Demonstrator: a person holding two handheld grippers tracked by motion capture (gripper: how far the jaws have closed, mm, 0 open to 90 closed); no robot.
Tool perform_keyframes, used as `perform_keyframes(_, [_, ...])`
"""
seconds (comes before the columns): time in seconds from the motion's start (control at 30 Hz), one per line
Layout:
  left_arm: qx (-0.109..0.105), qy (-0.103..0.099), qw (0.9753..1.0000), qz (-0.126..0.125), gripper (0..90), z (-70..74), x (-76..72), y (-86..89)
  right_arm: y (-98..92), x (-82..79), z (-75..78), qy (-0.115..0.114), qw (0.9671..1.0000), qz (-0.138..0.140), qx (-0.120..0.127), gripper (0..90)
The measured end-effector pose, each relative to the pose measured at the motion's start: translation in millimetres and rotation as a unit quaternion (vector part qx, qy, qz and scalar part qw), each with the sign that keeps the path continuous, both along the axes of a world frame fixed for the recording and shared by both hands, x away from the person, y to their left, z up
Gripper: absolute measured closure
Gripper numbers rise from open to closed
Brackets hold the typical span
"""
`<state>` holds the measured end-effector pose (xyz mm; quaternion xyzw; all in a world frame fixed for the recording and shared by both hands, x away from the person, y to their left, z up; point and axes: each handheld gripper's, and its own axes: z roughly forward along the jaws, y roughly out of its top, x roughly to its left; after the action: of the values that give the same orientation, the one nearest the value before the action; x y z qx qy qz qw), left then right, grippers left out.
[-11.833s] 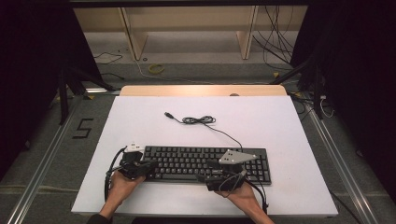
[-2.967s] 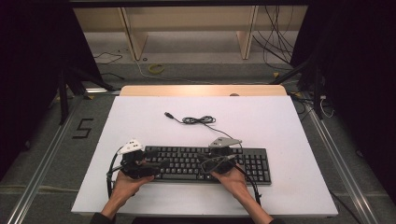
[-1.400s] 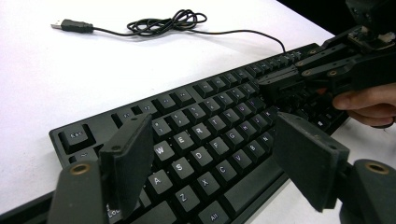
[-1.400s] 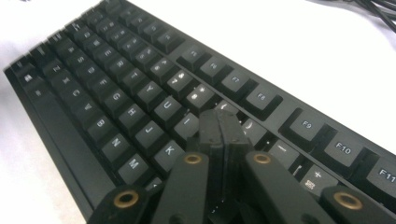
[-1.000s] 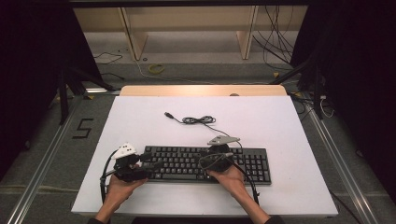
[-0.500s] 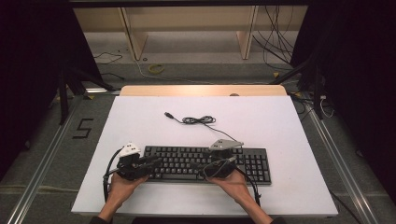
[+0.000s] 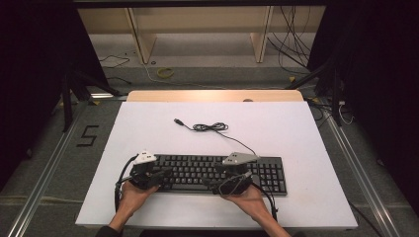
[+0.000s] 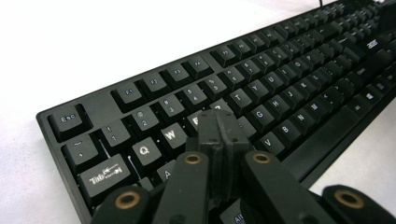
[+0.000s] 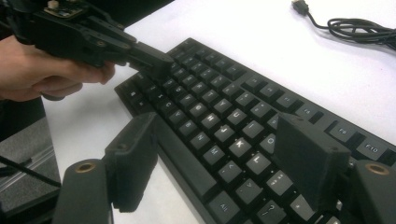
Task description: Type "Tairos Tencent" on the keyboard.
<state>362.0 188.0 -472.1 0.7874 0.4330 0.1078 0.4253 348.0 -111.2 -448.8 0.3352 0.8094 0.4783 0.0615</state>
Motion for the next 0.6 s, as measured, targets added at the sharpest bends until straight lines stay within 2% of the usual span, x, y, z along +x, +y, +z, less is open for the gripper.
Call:
perform_keyframes(0.13, [0.011,0.007,0.9999,-0.001,88.9,-1.9,2.1,-1.5,0.6,-3.6,0.7,-0.002,1.0,0.005,0.001,30.2])
perform_keyframes(0.6, [0.017,0.021,0.9996,0.006,88.9,-6.9,5.9,-1.7,0.2,-9.8,-0.2,-0.002,0.9999,0.012,0.0,29.6])
